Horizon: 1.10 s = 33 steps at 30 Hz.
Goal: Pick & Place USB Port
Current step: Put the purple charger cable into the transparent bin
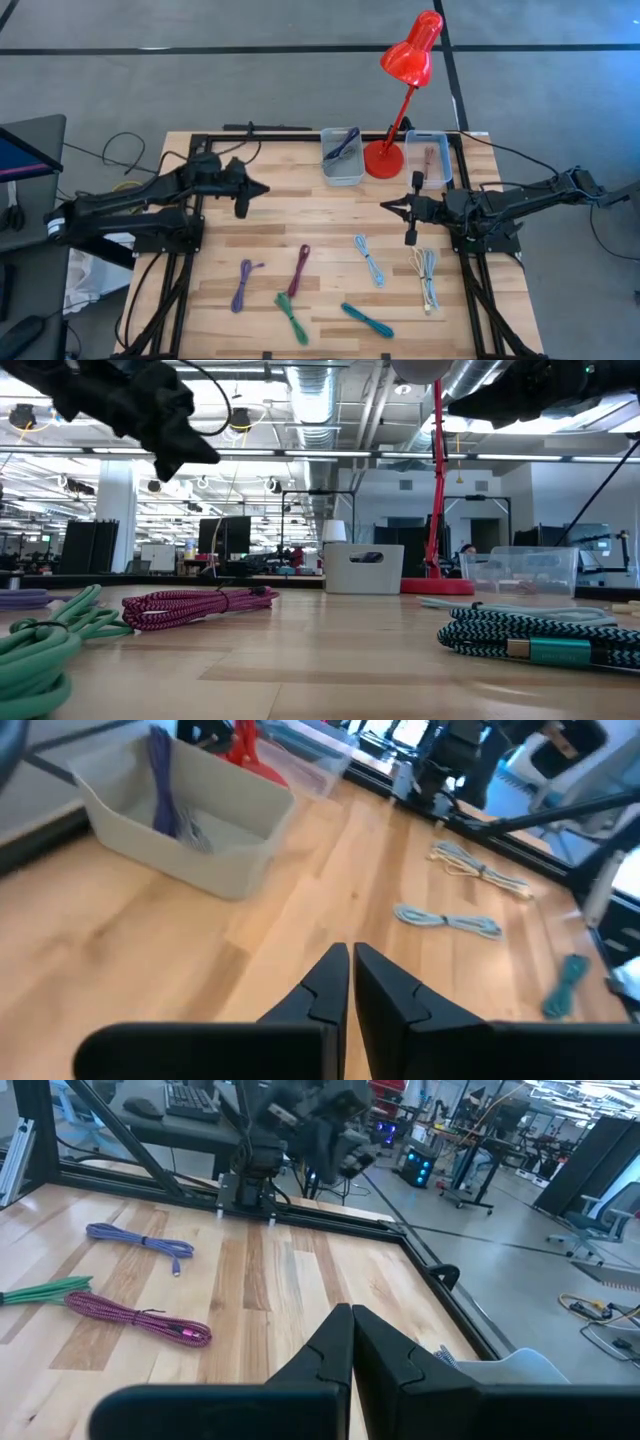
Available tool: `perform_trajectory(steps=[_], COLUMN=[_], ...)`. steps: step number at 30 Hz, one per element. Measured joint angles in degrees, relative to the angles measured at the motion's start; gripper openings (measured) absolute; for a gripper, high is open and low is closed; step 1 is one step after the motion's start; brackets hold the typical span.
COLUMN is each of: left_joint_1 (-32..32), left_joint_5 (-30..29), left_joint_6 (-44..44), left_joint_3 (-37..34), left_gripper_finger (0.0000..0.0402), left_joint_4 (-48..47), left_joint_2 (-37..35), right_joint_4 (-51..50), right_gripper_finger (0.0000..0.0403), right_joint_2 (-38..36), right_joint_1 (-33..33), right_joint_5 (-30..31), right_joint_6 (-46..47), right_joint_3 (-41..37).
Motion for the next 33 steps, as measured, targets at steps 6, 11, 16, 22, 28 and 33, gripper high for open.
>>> perform_trajectory(steps=[6,11,16,22,28,33], left_joint_1=[-5.2,-9.1,-12.6,-17.0,-21.6,-25.6], left_joint_5=[0.4,0.4,0.8,0.7,-0.4,0.1], left_joint_6=[-4.4,-9.0,-16.3,-29.5,-37.2,-43.0], left_joint_3=[-1.4,-1.4,-1.4,-1.4,-1.6,-3.1], left_gripper_finger=[0.0019,0.0019,0.0019,0.0019,0.0021,0.0051], left_joint_4=[-9.0,-12.8,-16.3,-26.0,-28.0,-28.0], left_joint_2=[-2.1,-2.0,-2.0,-1.5,3.9,11.7], right_joint_4=[0.0,0.1,0.1,0.1,0.2,0.2], right_gripper_finger=[0.0001,0.0001,0.0001,0.0001,0.0001,0.0001], right_joint_2=[0.0,0.0,0.0,0.0,0.0,0.0], right_joint_1=[0.0,0.0,0.0,0.0,0.0,0.0], right_joint_5=[0.0,0.0,0.0,0.0,0.0,0.0], right_joint_6=[0.0,0.0,0.0,0.0,0.0,0.0], right_joint_3=[0.0,0.0,0.0,0.0,0.0,0.0])
